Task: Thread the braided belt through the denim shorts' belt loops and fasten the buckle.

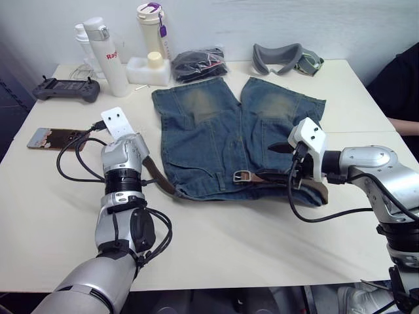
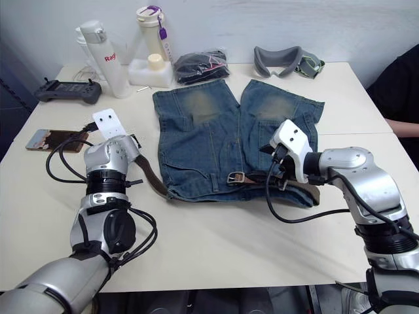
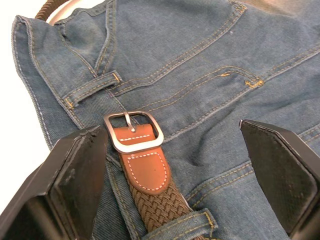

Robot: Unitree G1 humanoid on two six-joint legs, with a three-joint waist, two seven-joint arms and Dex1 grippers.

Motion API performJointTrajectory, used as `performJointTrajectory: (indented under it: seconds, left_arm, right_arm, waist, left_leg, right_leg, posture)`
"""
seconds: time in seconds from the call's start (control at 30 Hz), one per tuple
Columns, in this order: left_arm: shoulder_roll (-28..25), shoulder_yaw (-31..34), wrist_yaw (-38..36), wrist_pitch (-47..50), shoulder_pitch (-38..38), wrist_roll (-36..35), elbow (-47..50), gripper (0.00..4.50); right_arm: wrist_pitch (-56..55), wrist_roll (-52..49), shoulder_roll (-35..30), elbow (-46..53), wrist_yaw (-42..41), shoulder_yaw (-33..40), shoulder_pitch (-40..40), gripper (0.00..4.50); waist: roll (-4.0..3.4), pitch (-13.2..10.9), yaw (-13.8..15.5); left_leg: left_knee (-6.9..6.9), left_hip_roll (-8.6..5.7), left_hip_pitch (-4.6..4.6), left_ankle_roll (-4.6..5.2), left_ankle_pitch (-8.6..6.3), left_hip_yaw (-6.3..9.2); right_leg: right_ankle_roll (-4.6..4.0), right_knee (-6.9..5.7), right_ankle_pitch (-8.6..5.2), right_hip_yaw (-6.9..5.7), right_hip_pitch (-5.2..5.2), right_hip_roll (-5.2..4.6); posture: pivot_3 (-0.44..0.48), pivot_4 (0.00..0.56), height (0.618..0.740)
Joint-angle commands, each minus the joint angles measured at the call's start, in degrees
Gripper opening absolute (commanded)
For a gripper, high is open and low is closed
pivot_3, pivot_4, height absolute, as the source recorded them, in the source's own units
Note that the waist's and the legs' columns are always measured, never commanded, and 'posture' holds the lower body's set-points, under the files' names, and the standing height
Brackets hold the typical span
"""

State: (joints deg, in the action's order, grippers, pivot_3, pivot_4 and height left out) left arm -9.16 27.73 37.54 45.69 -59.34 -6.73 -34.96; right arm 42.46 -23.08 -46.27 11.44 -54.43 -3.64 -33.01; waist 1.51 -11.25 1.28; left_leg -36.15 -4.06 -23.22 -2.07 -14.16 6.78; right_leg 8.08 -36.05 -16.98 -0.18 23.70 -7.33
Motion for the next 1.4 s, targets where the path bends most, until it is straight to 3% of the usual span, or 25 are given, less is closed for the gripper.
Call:
performJointTrajectory:
  seconds: [0.03, 0.1, 0.13, 0.3, 0.37, 0.5, 0.67, 0.77, 0.93, 1.4]
  left_arm:
    - [-0.9, -0.1, 2.0, -0.9, -0.7, 0.7, 1.6, 0.99]
    - [-1.8, -1.9, 2.3, -2.1, -0.5, 2.5, 2.5, 0.14]
    - [-2.3, -3.0, 1.6, -2.8, -0.5, 3.1, 2.9, 0.06]
    - [-6.1, -12.7, -17.1, -12.5, -1.1, 3.0, 8.2, 0.06]
    - [-9.2, -18.1, -31.3, -19.0, 1.1, 1.6, 13.9, 0.06]
    - [-12.3, -22.1, -45.0, -22.0, 4.0, -0.4, 19.6, 0.06]
    - [-20.4, -32.4, -71.3, -24.2, 13.8, -4.6, 34.4, 0.06]
    - [-24.4, -35.0, -80.6, -25.3, 18.7, -6.3, 40.0, 0.06]
    - [-27.3, -36.1, -87.0, -27.3, 21.5, -6.1, 41.9, 0.06]
    - [-23.7, -38.2, -89.0, -31.6, 19.4, -2.6, 37.9, 0.06]
  right_arm:
    - [-1.5, 0.0, 0.5, 0.5, 0.3, 1.1, -1.0, 4.5]
    - [-1.8, 0.5, 0.5, 0.1, 0.4, 1.0, -1.0, 4.5]
    - [-2.0, 0.7, 0.6, -0.1, 0.4, 1.0, -1.1, 4.5]
    - [-2.7, 1.3, 0.4, -1.1, 0.4, 1.2, -1.3, 4.5]
    - [-2.9, 1.5, 0.3, -1.3, 0.3, 1.4, -1.4, 4.5]
    - [-2.8, 1.0, 0.6, -1.5, 0.5, 1.9, -1.3, 4.5]
    - [-3.3, 0.6, 0.2, -1.3, 0.5, 3.0, -1.0, 4.5]
    - [-5.7, 0.8, 0.7, -0.3, 1.0, 3.8, -1.7, 4.5]
    - [-16.9, 9.5, -0.8, 3.8, 1.8, -0.5, -4.9, 4.5]
    - [-31.8, 22.5, 0.0, 2.8, -0.7, -8.8, -9.6, 4.5]
  waist:
    - [0.0, 0.0, 0.0]
    - [0.0, 0.0, 0.1]
    - [0.0, 0.0, 0.1]
    - [0.0, 0.0, 0.1]
    - [0.0, 0.0, 0.0]
    - [-0.01, 0.0, -0.2]
    - [-0.04, 0.0, -1.1]
    - [-0.04, 0.0, -1.4]
    - [-0.06, 0.0, -1.4]
    - [-0.15, 0.0, -1.5]
  left_leg:
    - [0.0, 0.0, 0.0, 0.0, 0.0, 0.0]
    - [-0.01, 0.0, 0.0, 0.0, 0.0, 0.0]
    - [-0.01, 0.0, 0.0, 0.0, 0.0, 0.0]
    - [0.0, 0.0, -0.01, -0.01, 0.0, -0.03]
    - [0.0, -0.01, 0.0, 0.0, 0.0, -0.05]
    - [0.04, 0.01, 0.0, 0.0, 0.01, -0.1]
    - [0.1, 0.06, 0.05, 0.05, 0.01, -0.21]
    - [0.08, 0.07, 0.02, 0.1, -0.02, -0.21]
    - [0.07, 0.14, 0.06, 0.15, -0.05, -0.27]
    - [0.01, 0.15, 0.05, 0.3, -0.14, -0.34]
  right_leg:
    - [0.0, 0.0, 0.0, 0.0, 0.0, 0.0]
    - [0.0, 0.0, 0.0, 0.01, 0.0, 0.0]
    - [0.0, 0.0, 0.0, 0.0, 0.0, 0.0]
    - [-0.01, 0.01, 0.0, 0.01, -0.01, 0.0]
    - [-0.01, 0.05, 0.01, 0.03, -0.01, -0.01]
    - [-0.02, 0.08, 0.02, 0.07, 0.01, 0.01]
    - [-0.03, 0.06, 0.01, 0.2, 0.01, 0.04]
    - [-0.04, 0.1, 0.01, 0.24, 0.03, 0.05]
    - [-0.04, 0.08, 0.01, 0.33, 0.04, 0.12]
    - [-0.01, 0.11, 0.03, 0.44, 0.04, 0.16]
  posture:
    - [0.0, 0.15, 0.74]
    - [0.0, 0.15, 0.74]
    - [0.0, 0.15, 0.74]
    - [0.0, 0.15, 0.74]
    - [0.0, 0.15, 0.74]
    - [0.0, 0.15, 0.74]
    - [0.0, 0.15, 0.74]
    - [0.0, 0.15, 0.74]
    - [0.0, 0.15, 0.74]
    - [0.0, 0.15, 0.74]
